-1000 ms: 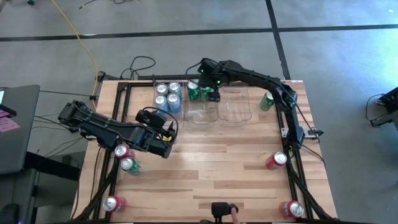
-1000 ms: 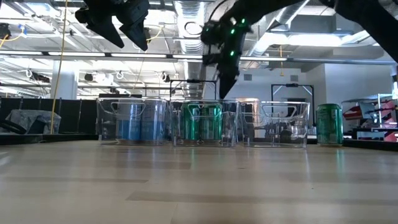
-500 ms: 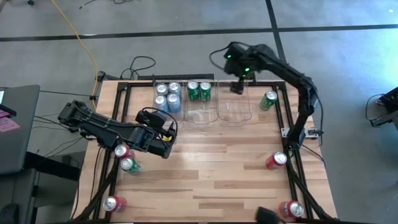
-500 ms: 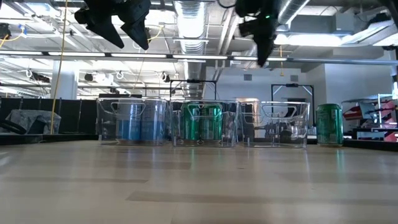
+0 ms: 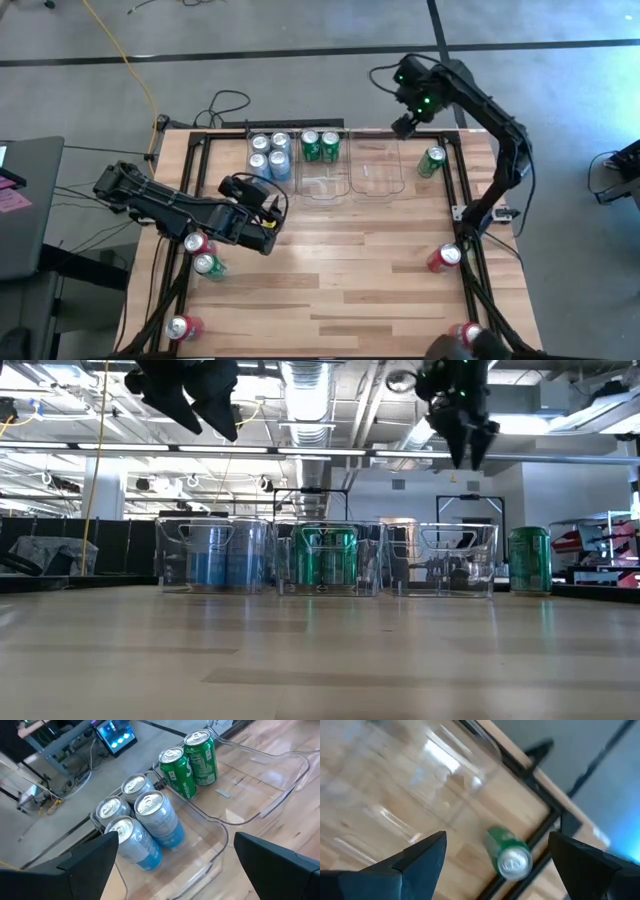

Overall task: Sort soda cans
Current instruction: Put the top green soda can into the middle transparent bin

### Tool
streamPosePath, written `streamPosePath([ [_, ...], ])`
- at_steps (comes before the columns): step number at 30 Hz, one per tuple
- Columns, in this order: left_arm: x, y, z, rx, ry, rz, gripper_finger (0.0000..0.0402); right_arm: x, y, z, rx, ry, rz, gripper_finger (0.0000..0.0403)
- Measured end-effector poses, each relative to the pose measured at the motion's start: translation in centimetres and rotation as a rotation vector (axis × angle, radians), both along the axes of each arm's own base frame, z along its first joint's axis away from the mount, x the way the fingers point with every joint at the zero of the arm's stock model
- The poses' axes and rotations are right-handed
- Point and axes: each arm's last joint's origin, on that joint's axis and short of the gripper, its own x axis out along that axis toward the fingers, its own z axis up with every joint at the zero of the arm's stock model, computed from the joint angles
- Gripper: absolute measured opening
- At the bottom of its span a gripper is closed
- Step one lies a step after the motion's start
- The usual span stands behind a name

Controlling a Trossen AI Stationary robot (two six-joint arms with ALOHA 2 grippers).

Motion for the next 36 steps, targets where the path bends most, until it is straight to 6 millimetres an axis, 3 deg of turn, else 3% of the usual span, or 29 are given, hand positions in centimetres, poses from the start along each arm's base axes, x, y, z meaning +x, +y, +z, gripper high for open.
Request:
streamPosePath([
  [14, 0.4, 2.0, 0.1, 0.039, 0.046, 0.051, 0.0391, -5.9, -0.2, -6.0, 0.13, 0.088, -0.196, 0.0356],
  [25, 0.7, 2.1, 0.1, 0.05, 0.071, 0.027, 0.0391, -5.6, 0.4, -7.8, 0.117, 0.044, -0.263, 0.0356],
  [36, 1.7, 2.9, 0.4, 0.065, 0.062, 0.012, 0.0391, -5.6, 0.3, -8.3, 0.104, 0.045, -0.295, 0.0356],
])
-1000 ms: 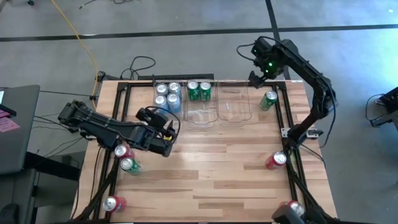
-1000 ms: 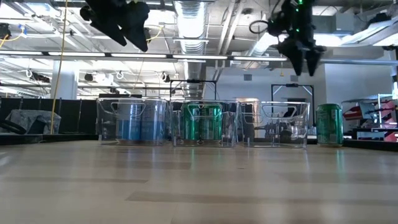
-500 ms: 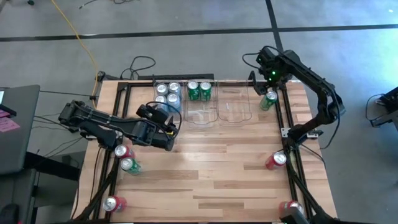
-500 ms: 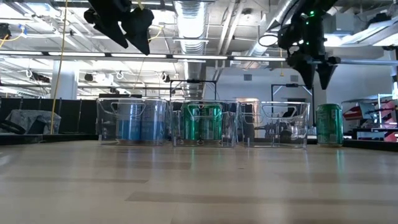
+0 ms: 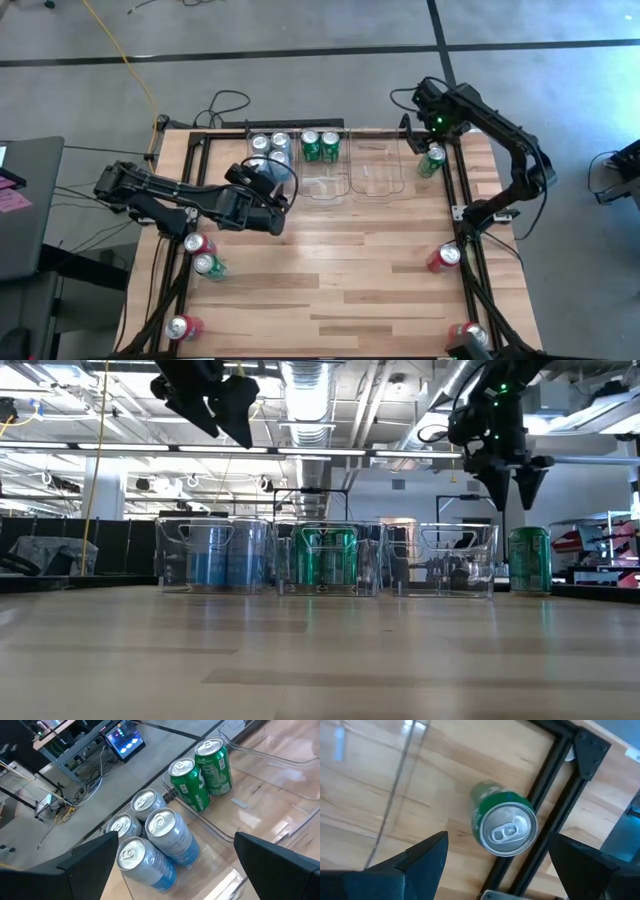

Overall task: Sort soda cans
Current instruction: Put the top green soda can into the middle transparent bin

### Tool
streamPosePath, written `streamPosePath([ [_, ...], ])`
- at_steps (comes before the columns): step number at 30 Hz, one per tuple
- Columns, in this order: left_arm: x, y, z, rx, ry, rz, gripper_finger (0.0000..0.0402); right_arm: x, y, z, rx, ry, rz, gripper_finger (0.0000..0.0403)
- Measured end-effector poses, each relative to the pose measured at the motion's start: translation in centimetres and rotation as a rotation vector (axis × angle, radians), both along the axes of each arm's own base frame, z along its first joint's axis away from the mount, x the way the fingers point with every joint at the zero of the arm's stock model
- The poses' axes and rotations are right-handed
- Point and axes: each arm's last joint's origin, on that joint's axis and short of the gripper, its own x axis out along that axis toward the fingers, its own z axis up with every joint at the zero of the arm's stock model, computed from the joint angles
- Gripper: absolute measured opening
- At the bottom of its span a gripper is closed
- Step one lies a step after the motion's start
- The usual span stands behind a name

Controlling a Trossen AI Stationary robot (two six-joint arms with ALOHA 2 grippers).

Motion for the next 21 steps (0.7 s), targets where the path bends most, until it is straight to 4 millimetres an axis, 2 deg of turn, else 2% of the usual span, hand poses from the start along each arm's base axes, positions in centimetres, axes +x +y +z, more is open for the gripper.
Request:
streamPosePath([
  [6, 0.0, 0.0, 0.0, -0.015, 0.005, -0.008, 0.0391, 0.3, 0.2, -1.5, -0.009, 0.019, -0.061, 0.0356],
  [21, 0.0, 0.0, 0.0, -0.011, 0.022, -0.016, 0.0391, 1.2, -0.4, -3.1, 0.018, 0.044, -0.178, 0.0356],
])
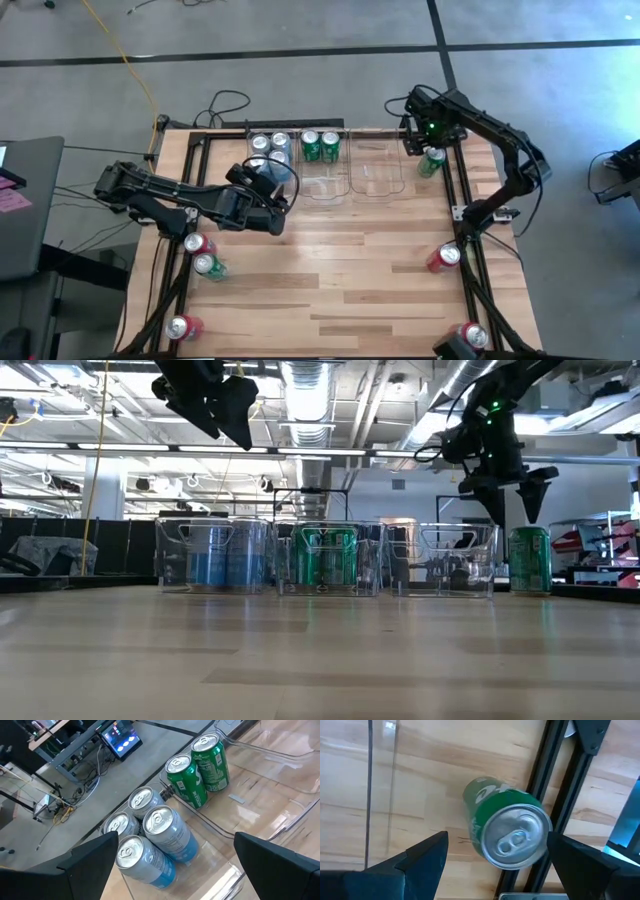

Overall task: Sort soda cans
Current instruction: Put the top green soda can into the middle transparent bin

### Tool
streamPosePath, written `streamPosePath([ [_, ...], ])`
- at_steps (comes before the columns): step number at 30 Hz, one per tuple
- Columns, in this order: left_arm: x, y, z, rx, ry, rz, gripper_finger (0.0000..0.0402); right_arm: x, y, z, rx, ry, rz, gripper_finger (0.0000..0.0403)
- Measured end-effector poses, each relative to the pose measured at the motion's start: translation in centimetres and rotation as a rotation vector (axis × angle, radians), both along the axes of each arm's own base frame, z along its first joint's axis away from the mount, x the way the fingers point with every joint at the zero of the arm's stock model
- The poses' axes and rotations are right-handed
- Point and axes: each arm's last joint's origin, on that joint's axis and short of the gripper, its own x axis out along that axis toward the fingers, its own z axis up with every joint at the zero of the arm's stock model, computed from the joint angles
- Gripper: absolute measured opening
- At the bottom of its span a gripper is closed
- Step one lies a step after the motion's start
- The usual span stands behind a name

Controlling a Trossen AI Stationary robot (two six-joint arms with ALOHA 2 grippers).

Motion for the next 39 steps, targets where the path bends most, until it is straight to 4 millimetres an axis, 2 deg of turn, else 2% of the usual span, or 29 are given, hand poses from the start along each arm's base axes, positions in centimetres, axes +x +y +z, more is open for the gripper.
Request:
streamPosePath([
  [8, 0.0, 0.0, 0.0, 0.0, 0.002, -0.001, 0.0391, 1.9, 0.3, -1.3, 0.045, 0.007, 0.069, 0.0356],
  [14, 0.0, 0.0, 0.0, 0.0, 0.001, 0.0, 0.0391, 2.8, 0.4, -1.2, 0.016, -0.024, 0.098, 0.0356],
  [21, 0.0, 0.0, 0.0, 0.0, -0.001, 0.0, 0.0391, 3.2, 0.4, -0.7, 0.019, -0.081, 0.115, 0.0356],
  [31, 0.1, 0.0, 0.1, 0.002, -0.005, -0.006, 0.0391, 5.1, 0.9, 0.7, -0.012, -0.173, 0.2, 0.0356],
  [39, 0.1, 0.0, 0.1, 0.003, -0.003, -0.007, 0.0391, 4.4, 0.4, 2.2, -0.049, -0.12, 0.165, 0.0356],
])
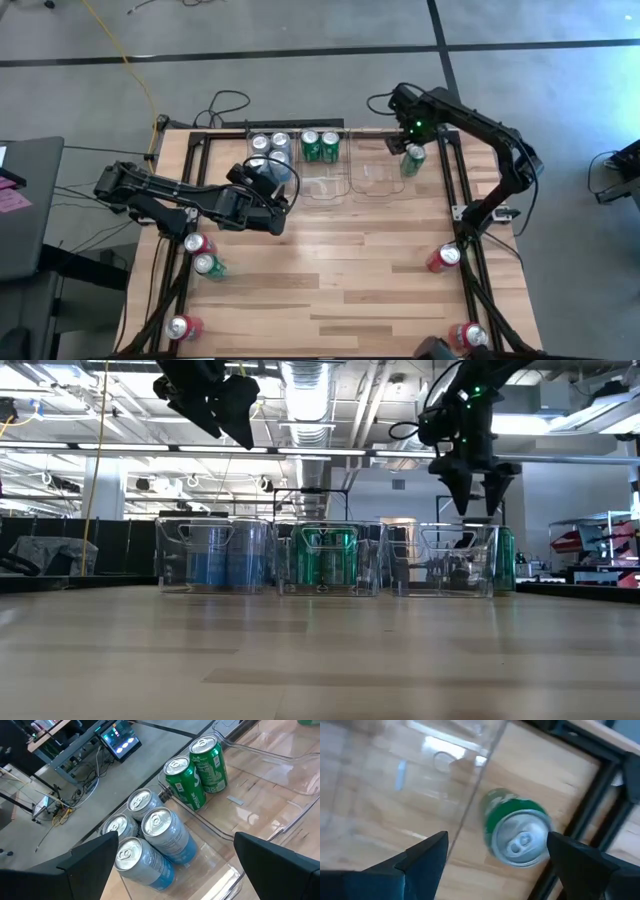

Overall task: Sort soda cans
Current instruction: Put the top green soda can into the middle transparent bin

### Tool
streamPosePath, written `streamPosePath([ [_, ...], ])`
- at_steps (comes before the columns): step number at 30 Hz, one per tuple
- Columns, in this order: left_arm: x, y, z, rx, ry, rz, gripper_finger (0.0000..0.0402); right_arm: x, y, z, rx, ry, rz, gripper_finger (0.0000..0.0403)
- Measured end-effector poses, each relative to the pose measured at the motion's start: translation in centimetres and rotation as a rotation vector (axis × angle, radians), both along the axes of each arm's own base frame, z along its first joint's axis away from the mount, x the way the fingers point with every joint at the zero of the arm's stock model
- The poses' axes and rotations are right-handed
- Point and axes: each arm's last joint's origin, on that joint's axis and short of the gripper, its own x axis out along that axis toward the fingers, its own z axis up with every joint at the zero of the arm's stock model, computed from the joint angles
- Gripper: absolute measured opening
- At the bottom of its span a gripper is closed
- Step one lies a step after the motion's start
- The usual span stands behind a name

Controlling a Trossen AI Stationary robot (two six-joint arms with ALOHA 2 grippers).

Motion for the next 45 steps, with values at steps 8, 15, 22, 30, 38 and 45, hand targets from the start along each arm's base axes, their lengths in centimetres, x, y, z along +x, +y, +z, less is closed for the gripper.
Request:
streamPosePath([
  [8, 0.0, 0.0, 0.0, 0.003, 0.008, -0.003, 0.0391, -1.6, -0.6, -0.9, 0.027, 0.079, -0.079, 0.0356],
  [15, 0.0, 0.0, 0.0, 0.004, 0.01, -0.004, 0.0391, -2.0, -0.6, -2.8, 0.105, 0.041, -0.063, 0.0356],
  [22, 0.0, 0.0, 0.0, 0.004, 0.01, -0.004, 0.0391, -1.9, -0.7, -3.5, 0.103, 0.007, -0.037, 0.0356],
  [30, 0.0, 0.0, 0.0, 0.003, 0.009, -0.004, 0.0391, -1.5, -1.1, -3.5, 0.064, -0.026, -0.034, 0.0356],
  [38, 0.0, 0.0, 0.0, 0.0, 0.004, -0.001, 0.0391, -1.3, -1.3, -3.5, 0.04, -0.048, -0.049, 0.0356],
  [45, 0.0, -0.1, -0.1, -0.024, -0.005, -0.003, 0.0391, -1.2, -1.4, -3.5, 0.024, -0.052, -0.063, 0.0356],
])
